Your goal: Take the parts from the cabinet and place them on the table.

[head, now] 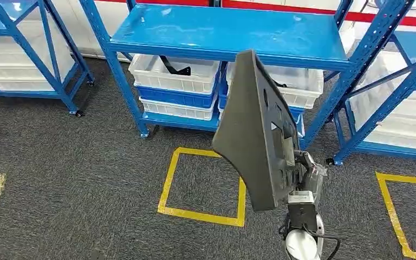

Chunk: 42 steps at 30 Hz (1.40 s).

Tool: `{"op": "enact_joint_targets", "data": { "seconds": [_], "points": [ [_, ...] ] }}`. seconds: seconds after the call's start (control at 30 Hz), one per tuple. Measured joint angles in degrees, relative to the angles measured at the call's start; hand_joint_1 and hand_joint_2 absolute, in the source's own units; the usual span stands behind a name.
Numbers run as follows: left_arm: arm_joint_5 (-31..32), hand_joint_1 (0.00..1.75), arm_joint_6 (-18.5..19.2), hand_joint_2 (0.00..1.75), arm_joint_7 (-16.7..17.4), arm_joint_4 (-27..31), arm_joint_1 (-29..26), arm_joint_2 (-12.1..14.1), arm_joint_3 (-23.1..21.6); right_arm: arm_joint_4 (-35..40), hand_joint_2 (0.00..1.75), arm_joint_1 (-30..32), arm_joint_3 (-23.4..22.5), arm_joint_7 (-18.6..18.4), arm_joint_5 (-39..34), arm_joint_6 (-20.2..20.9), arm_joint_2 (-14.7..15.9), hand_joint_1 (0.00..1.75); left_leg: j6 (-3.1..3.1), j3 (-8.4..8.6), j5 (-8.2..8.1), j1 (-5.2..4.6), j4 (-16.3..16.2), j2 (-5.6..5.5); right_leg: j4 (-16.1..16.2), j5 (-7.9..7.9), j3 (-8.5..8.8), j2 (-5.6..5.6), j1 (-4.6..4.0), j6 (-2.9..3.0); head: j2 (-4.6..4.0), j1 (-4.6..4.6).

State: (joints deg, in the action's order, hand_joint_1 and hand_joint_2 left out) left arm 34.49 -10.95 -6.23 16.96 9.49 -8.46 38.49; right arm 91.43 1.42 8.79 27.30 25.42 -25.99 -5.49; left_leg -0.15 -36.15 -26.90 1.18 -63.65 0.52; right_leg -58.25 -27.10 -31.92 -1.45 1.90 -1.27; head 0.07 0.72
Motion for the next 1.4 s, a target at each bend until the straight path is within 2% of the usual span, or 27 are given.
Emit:
{"op": "enact_joint_targets", "data": {
  "seconds": [0.03, 0.13, 0.2, 0.23, 0.33, 0.4, 0.43, 0.5, 0.53, 0.57, 0.67, 0.7, 0.73, 0.77, 0.83, 0.9, 0.93, 1.0, 1.03, 1.07, 1.1, 1.2, 1.23, 1.27, 1.3, 1.37, 1.4],
  "points": [
    [0.0, 0.0, 0.0, 1.75, 0.0, 0.2, 0.1, 0.0, 0.0, 0.0, 1.75, 0.0, 0.0, 0.0, 0.0, 0.0, -0.2, 1.75, -0.09, 2.27, 0.3, 0.01, 4.4, 1.19, 0.0, -0.06, 0.03, -0.19, -0.33, -0.19, 0.0, 0.02],
    [0.0, 0.0, 0.0, 1.75, 0.0, 0.2, 0.1, 0.0, -0.2, 0.0, 1.75, 0.0, -0.1, 0.0, 0.1, 0.1, -0.2, 1.75, 0.83, 2.14, 0.16, -0.93, 4.9, 0.46, 0.3, 0.1, -0.1, -0.62, -0.65, -1.34, -0.02, 0.17],
    [0.0, 0.0, 0.0, 1.75, 0.0, 0.3, 0.0, 0.1, -0.2, 0.0, 1.75, -0.1, -0.2, 0.0, 0.1, 0.1, -0.3, 1.75, 2.04, 2.65, 0.83, -0.69, 5.6, -0.02, 0.4, -0.01, -0.12, -0.99, -0.82, -2.18, 0.0, 0.22],
    [0.0, 0.0, 0.0, 1.75, -0.1, 0.3, 0.1, 0.1, -0.2, 0.1, 1.75, -0.1, -0.2, 0.0, 0.1, 0.1, -0.3, 1.75, 2.43, 2.66, 1.07, -0.73, 5.8, -0.09, -1.1, -1.1, -0.92, -0.25, -0.49, -2.03, 0.0, 0.29],
    [0.0, 0.0, 0.0, 1.75, -0.1, 0.5, 0.1, 0.1, -0.3, 0.1, 1.75, 0.0, -0.2, 0.1, 0.1, 0.1, -0.3, 1.75, 3.1, 2.26, 1.36, -0.82, 5.7, -0.81, -14.5, -6.8, -7.09, 0.94, -0.69, -1.01, 0.0, 0.44],
    [0.0, 0.0, 0.0, 1.75, -0.1, 0.5, -0.1, 0.0, -0.3, 0.1, 1.75, 0.1, -0.2, 0.1, 0.0, 0.1, -0.3, 1.75, 3.21, 2.17, 1.44, -1.04, 5.7, -1.44, -18.4, -7.28, -9.07, 1.14, -0.78, -1.43, 0.0, 0.39],
    [-0.1, 0.0, 0.0, 1.75, -0.1, 0.5, -0.1, 0.1, -0.3, 0.1, 1.75, 0.1, -0.3, 0.1, 0.0, 0.1, -0.3, 1.75, 3.21, 2.19, 1.44, -1.11, 5.7, -1.83, -16.1, -6.12, -8.02, 1.15, -0.79, -1.75, 0.0, 0.41],
    [-0.4, 0.0, 0.4, 1.75, 0.0, 0.5, -0.2, 0.1, -0.3, 0.1, 1.75, -0.1, -0.3, 0.2, 0.0, 0.3, -0.3, 1.75, 3.17, 2.38, 1.46, -1.17, 5.7, -2.69, -5.3, -1.84, -2.68, 1.55, -0.8, -2.36, 0.0, 0.42],
    [-0.5, 0.0, 0.6, 1.75, -0.1, 0.5, -0.3, 0.2, -0.3, 0.1, 1.75, -0.1, -0.3, 0.3, 0.0, 0.3, -0.3, 1.75, 3.1, 2.35, 1.46, -1.16, 5.6, -2.93, -0.6, -0.45, -0.31, 2.64, -0.78, -2.27, 0.0, 0.46],
    [-0.7, 0.0, 0.8, 1.75, -0.2, 0.5, -0.5, 0.2, -0.2, 0.0, 1.75, -0.3, -0.3, 0.4, 0.1, 0.4, -0.3, 1.75, 2.77, 2.13, 1.35, -1.72, 5.4, -3.2, 0.4, -0.34, 0.33, 3.03, -1.07, -1.7, 0.0, 0.37],
    [-1.6, 0.0, 1.8, 1.75, -0.6, 0.5, -1.4, 0.7, -0.2, -0.1, 1.75, -0.7, -0.4, 0.6, 0.2, 0.7, -0.5, 1.75, 2.04, 1.89, 1.72, -1.39, 5.6, -3.6, 0.3, -0.04, 0.1, 2.32, -1.39, -1.19, -0.02, 0.37],
    [-1.8, 0.0, 1.9, 1.75, -0.7, 0.5, -1.6, 1.0, -0.1, -0.2, 1.75, -0.9, -0.4, 0.6, 0.2, 0.8, -0.6, 1.75, 1.73, 1.79, 1.7, -1.4, 5.5, -3.81, 0.6, 0.25, 0.12, 2.01, -0.9, -0.71, 0.0, 0.33],
    [-2.1, 0.0, 2.1, 1.75, -0.7, 0.5, -1.9, 1.2, -0.1, -0.3, 1.75, -1.2, -0.3, 0.7, 0.2, 1.0, -0.7, 1.75, 1.28, 1.46, 0.83, -1.24, 4.7, -2.83, 0.8, 0.44, 0.18, 1.61, -0.38, -0.41, 0.0, 0.35],
    [-2.4, 0.0, 2.1, 1.75, -0.7, 0.5, -2.0, 1.3, 0.0, -0.4, 1.75, -1.4, -0.3, 0.8, 0.2, 1.2, -0.7, 1.75, 0.85, 0.21, -0.95, -1.2, 2.4, -1.86, 0.8, 0.38, 0.15, 1.33, -0.37, 0.01, 0.0, -0.04],
    [-3.1, 0.0, 1.8, 1.75, -0.8, 0.4, -2.1, 1.4, 0.3, -0.9, 1.75, -1.7, -0.2, 1.0, 0.2, 1.5, -0.8, 1.75, 0.22, -3.94, -5.52, -0.77, -6.6, -1.22, 0.7, 0.39, 0.06, 0.43, -0.4, 0.33, 0.0, -0.02],
    [-3.6, 0.0, 0.8, 1.75, -0.8, 0.2, -2.2, 1.3, 0.6, -1.8, 1.75, -2.1, -0.1, 1.1, 0.2, 1.8, -0.9, 1.75, -0.25, -6.92, -7.01, -0.44, -12.7, -0.95, 0.7, 0.38, 0.0, -0.55, -0.38, 0.31, 0.0, -0.02],
    [-3.6, 0.0, 0.4, 1.75, -0.6, 0.2, -2.1, 1.3, 0.7, -2.3, 1.75, -2.4, 0.1, 1.2, 0.2, 1.9, -1.0, 1.75, -0.4, -6.41, -5.75, -0.25, -11.6, -0.76, 0.7, 0.37, 0.03, -0.98, -0.3, 0.29, 0.0, -0.04],
    [-3.6, 0.0, 0.0, 1.75, -0.5, 0.2, -2.0, 1.3, 0.7, -3.0, 1.75, -2.9, 0.5, 1.2, 0.3, 2.0, -1.2, 1.75, -0.58, -1.73, -0.99, 0.12, -2.5, 0.09, 0.7, 0.31, 0.15, -1.77, -0.03, 0.2, 0.0, -0.04],
    [-3.5, 0.0, 0.0, 1.75, -0.5, 0.2, -1.9, 1.3, 0.7, -3.2, 1.75, -3.2, 0.7, 1.2, 0.3, 2.1, -1.3, 1.75, -0.62, 1.11, 0.99, 0.19, 2.7, 1.49, 0.6, 0.2, 0.23, -2.09, -0.01, -0.01, 0.0, -0.04],
    [-3.5, 0.0, 0.0, 1.75, -0.5, 0.2, -1.6, 1.0, 0.7, -3.3, 1.75, -3.4, 0.7, 1.3, 0.4, 2.1, -1.3, 1.75, -0.76, 2.29, 0.33, -0.3, 5.2, 3.35, 0.5, -0.02, 0.24, -2.38, -0.71, -0.48, 0.0, -0.11],
    [-3.5, 0.0, 0.0, 1.75, -0.5, 0.2, -1.4, 1.0, 0.7, -3.5, 1.75, -3.6, 0.7, 1.3, 0.4, 2.1, -1.3, 1.75, 0.09, 2.39, 0.63, -0.38, 5.3, 2.25, 0.5, -0.09, 0.09, -2.69, -0.87, -0.82, 0.0, 0.06],
    [-3.5, 0.0, 0.0, 1.75, -0.4, 0.1, -1.5, 0.9, 0.7, -3.9, 1.75, -3.8, 0.8, 1.4, 0.5, 2.1, -1.4, 1.75, 1.3, 1.98, 0.9, -0.96, 5.4, 0.83, 0.9, 0.08, 0.45, -4.12, -1.05, -1.88, 0.0, 0.26],
    [-3.3, 0.0, 0.0, 1.75, -0.3, 0.1, -1.5, 0.9, 0.7, -4.0, 1.75, -3.9, 0.8, 1.4, 0.5, 2.0, -1.4, 1.75, 1.89, 2.17, 1.28, -0.55, 5.7, 0.43, 0.4, -0.49, -0.29, -3.1, -0.53, -2.22, 0.0, 0.24],
    [-3.0, 0.0, -0.2, 1.75, -0.2, 0.2, -1.4, 0.9, 0.7, -4.1, 1.75, -4.0, 0.8, 1.4, 0.7, 1.9, -1.5, 1.75, 2.39, 2.11, 1.33, -0.65, 5.7, 0.0, -2.1, -2.03, -1.13, -0.67, -0.52, -1.92, 0.0, 0.33],
    [-2.9, 0.0, -0.2, 1.75, -0.1, 0.2, -1.3, 0.9, 0.7, -4.2, 1.75, -4.0, 0.8, 1.4, 0.8, 1.8, -1.5, 1.75, 2.83, 2.06, 1.42, -0.66, 5.7, -0.38, -6.2, -3.99, -2.9, 0.27, -0.52, -1.47, -0.02, 0.37],
    [-2.8, 0.0, -0.3, 1.75, 0.2, 0.2, -1.2, 0.8, 0.7, -4.5, 1.75, -3.9, 0.8, 1.4, 1.0, 1.6, -1.4, 1.75, 2.97, 2.01, 1.43, -0.74, 5.7, -1.57, -15.8, -7.39, -7.41, 1.13, -0.79, -1.15, -0.02, 0.39],
    [-2.6, 0.0, -0.3, 1.75, 0.3, 0.2, -1.2, 0.8, 0.7, -4.7, 1.75, -3.9, 0.8, 1.4, 1.2, 1.5, -1.4, 1.75, 2.98, 2.02, 1.44, -0.82, 5.7, -2.17, -18.3, -7.69, -8.69, 1.26, -0.81, -1.4, 0.0, 0.35]
  ]
}}
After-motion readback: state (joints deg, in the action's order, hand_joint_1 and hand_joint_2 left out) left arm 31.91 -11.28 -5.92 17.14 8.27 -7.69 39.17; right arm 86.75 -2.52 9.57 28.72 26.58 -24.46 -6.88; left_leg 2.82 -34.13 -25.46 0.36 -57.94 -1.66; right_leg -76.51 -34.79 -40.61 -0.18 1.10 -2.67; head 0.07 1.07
